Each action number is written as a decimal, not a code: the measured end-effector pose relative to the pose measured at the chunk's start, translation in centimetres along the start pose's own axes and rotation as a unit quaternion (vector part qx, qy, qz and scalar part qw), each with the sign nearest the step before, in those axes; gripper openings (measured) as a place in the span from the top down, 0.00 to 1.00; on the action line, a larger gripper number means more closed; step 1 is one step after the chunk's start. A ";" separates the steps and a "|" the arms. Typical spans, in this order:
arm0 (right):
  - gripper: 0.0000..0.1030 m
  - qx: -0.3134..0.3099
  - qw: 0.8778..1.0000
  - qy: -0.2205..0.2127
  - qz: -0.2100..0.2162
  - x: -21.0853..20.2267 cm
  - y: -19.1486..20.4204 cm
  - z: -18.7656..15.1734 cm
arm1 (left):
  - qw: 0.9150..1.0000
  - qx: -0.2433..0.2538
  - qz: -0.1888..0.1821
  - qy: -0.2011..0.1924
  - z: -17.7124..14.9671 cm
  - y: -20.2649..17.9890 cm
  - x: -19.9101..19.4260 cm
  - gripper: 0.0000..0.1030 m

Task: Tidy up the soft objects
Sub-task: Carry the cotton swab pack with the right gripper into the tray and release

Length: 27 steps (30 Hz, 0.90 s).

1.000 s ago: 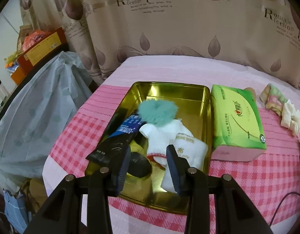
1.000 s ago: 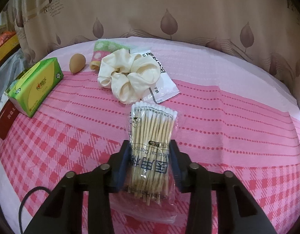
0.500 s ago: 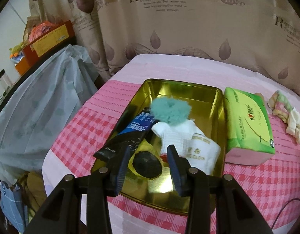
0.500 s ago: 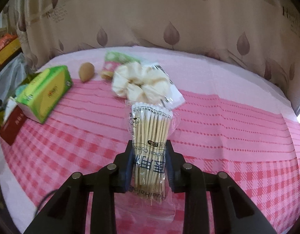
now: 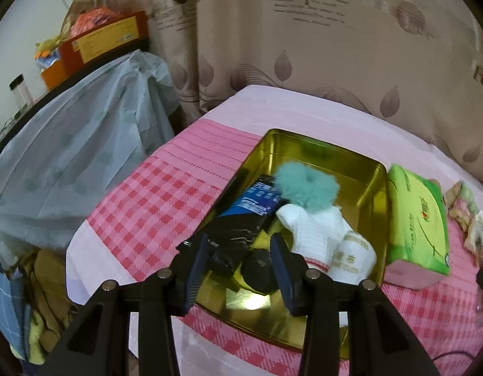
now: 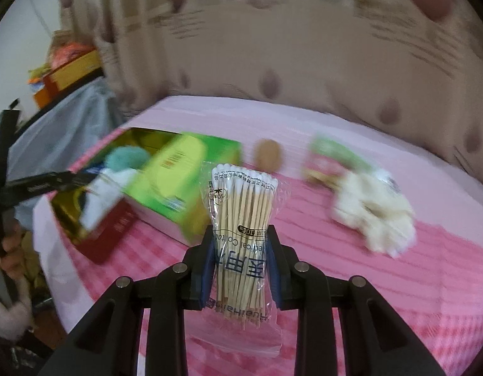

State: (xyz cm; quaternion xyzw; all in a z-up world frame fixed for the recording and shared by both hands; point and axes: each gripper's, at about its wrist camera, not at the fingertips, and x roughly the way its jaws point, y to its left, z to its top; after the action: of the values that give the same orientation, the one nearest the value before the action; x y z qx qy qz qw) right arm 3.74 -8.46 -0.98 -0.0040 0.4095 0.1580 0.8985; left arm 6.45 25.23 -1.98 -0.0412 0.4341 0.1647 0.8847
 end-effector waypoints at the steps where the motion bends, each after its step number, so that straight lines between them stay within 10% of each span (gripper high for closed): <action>1: 0.74 -0.007 1.000 -0.001 0.008 0.4 1.3 0.5 | 1.000 -0.005 0.000 0.001 0.0 0.2 0.0 0.59; 27: 0.74 -0.097 0.989 0.064 0.092 15.0 19.3 9.6 | 0.998 -0.058 -0.007 0.013 0.5 2.2 0.8 0.59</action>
State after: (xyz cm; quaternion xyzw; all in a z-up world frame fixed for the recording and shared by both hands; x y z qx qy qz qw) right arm 14.50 15.44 -3.28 -0.0638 0.4471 0.2789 0.8475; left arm 6.57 27.60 -2.15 -0.0972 0.4351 0.1829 0.8762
